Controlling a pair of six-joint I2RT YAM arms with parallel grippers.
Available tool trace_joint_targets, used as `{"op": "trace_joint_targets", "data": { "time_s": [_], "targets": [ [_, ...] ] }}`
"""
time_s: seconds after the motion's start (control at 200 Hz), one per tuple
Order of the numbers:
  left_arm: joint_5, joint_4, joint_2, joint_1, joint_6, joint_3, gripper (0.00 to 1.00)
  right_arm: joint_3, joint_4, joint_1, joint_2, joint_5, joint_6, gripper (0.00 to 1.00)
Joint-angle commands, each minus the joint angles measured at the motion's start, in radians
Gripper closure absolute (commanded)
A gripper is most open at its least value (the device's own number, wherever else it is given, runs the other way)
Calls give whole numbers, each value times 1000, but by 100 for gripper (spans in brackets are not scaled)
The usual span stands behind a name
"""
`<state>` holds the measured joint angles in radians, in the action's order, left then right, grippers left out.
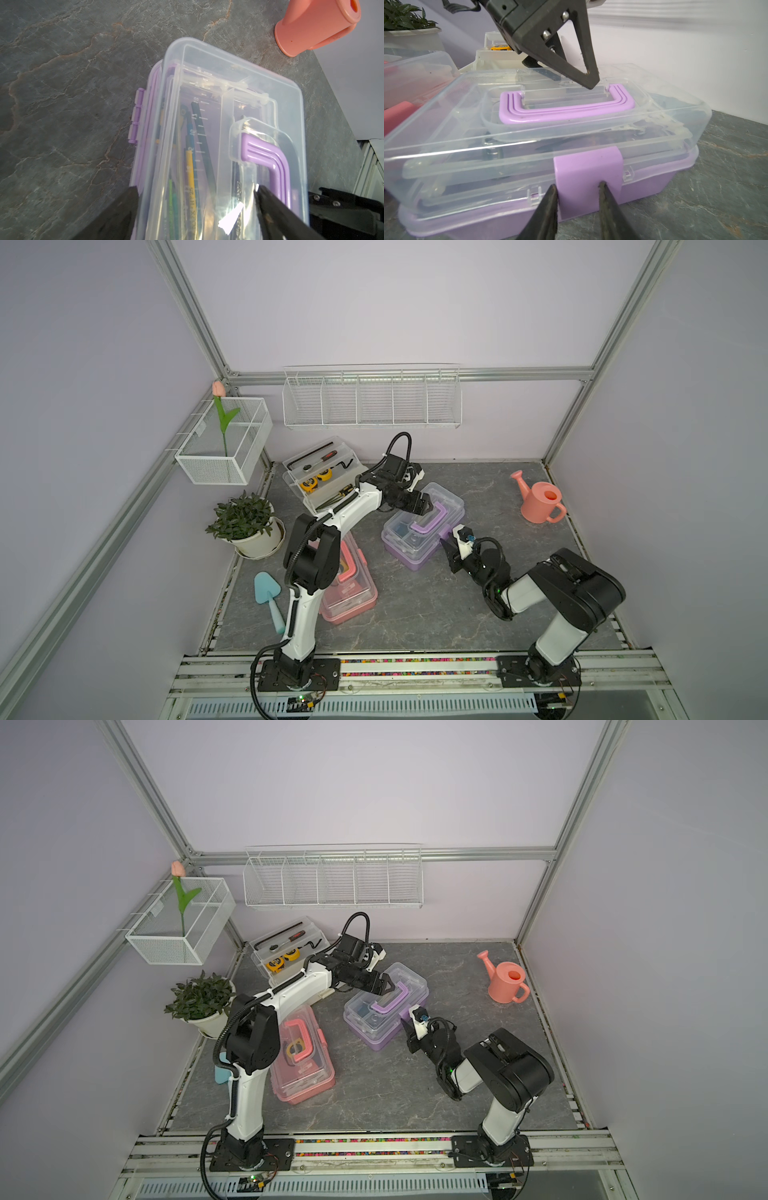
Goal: Close toolboxes
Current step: Fasten the toolbox latch on the toolbox.
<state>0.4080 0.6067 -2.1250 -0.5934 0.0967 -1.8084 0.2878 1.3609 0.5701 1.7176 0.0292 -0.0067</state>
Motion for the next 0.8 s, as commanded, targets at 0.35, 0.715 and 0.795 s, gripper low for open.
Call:
{"op": "trace_joint_targets", "data": {
  "time_s": [0.35, 0.715, 0.795],
  "targets": [
    [18, 101, 31, -11, 58, 23, 11, -4, -315, -47, -207, -97, 117, 54],
    [18, 60, 61, -10, 65, 88, 11, 58, -340, -74, -176, -198, 236, 64],
    [14, 56, 62, -8, 66, 96, 11, 71, -326, -74, -168, -200, 253, 66]
  ]
}}
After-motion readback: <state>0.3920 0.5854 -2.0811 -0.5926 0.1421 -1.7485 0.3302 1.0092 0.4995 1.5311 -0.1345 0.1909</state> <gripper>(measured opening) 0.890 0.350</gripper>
